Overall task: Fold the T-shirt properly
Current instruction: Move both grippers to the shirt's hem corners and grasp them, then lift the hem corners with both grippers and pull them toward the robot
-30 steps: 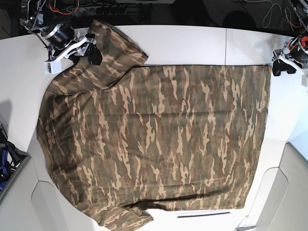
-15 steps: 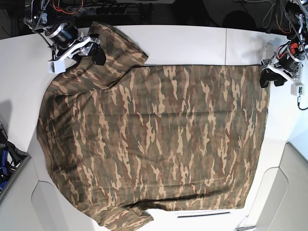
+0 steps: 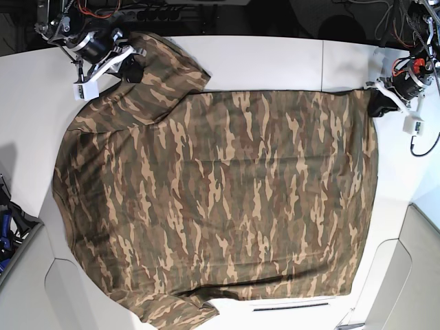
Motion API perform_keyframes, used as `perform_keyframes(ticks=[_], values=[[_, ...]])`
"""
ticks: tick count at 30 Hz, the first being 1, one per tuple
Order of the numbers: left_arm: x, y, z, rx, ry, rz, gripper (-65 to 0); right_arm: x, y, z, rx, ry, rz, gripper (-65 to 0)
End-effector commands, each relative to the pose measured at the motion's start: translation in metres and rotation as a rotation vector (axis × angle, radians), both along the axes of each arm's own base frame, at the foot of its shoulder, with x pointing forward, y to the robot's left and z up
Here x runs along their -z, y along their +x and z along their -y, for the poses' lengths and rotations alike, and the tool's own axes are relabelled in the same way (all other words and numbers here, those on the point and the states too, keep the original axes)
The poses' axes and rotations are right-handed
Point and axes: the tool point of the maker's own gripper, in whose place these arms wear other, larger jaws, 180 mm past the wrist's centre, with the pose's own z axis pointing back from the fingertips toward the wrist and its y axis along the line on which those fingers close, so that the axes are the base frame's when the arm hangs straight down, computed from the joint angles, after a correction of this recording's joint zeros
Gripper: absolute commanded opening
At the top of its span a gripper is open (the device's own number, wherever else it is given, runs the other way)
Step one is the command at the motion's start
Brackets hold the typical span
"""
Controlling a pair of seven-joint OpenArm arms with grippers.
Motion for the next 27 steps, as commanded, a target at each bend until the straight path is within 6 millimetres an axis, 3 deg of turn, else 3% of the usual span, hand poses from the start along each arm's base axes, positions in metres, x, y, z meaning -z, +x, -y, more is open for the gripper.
perform_keyframes(ticks=[1,8,15,27], values=[[-0.014,0.005,-0.005,0.008,-0.002,0.035,-65.0,-0.002,-0.007,0.005,-0.007,-0.005,-0.028,-65.0],[-0.045,0.007,-0.014,-0.05,-0.1,0.064,-65.0,-0.035,-0.003,0.02,-0.022,0.048,0.048,-65.0],[-0.068,0.016,-0.02,-0.103,-0.18,0.152,-65.0,-0.069,0.017,0.031,-0.013,0.039,0.185,-65.0],[-0.095,0.06,-0.03,-0.121,-0.105,0.325,-65.0,-0.113,0.111,0.047,0.016,-0.019,0.433,-65.0]])
